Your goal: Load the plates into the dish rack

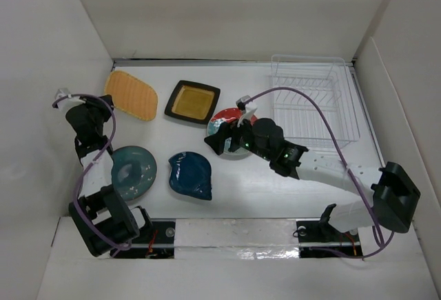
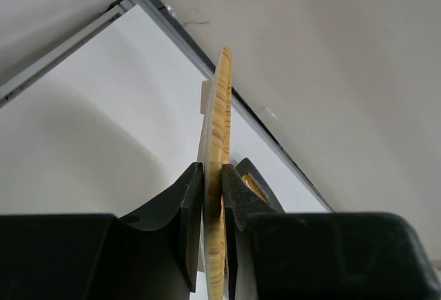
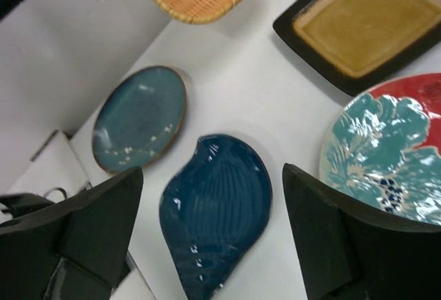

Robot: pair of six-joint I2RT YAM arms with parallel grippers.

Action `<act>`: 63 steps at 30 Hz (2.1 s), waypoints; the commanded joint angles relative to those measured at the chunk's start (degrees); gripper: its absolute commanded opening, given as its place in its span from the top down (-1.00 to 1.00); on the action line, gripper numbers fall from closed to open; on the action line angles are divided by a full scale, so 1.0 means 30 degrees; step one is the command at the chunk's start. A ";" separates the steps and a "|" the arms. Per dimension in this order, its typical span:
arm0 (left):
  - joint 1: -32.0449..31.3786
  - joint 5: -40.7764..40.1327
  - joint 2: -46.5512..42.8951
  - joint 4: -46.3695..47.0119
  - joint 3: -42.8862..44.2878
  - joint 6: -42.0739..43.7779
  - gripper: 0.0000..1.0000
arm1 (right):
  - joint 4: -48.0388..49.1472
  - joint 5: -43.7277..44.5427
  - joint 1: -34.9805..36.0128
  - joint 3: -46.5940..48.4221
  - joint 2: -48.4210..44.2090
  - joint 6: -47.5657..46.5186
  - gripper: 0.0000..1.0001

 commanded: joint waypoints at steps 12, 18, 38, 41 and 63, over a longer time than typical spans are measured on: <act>-0.1261 0.1890 -0.4260 0.4362 0.0360 -0.3328 1.00 | 0.6064 -0.4665 -0.3091 0.4703 0.5561 0.5911 -0.98; -0.1874 0.2828 -0.5080 0.5387 -0.0636 -0.4558 1.00 | 0.9985 -0.7330 -0.4204 0.6137 0.8983 0.9573 -0.99; -0.2550 0.5405 -0.5931 0.8141 -0.3796 -0.6988 1.00 | 1.4065 -1.0526 -0.4148 1.0094 1.4967 1.3179 -0.93; -0.2550 0.6050 -0.5727 0.8700 -0.4152 -0.7313 1.00 | 1.5380 -1.0996 -0.4148 1.0594 1.5846 1.3938 -0.55; -0.4130 0.7660 -0.6958 0.3573 -0.2046 -0.3886 -0.20 | 0.8360 -0.7424 -0.8742 0.5060 0.5687 0.6327 1.00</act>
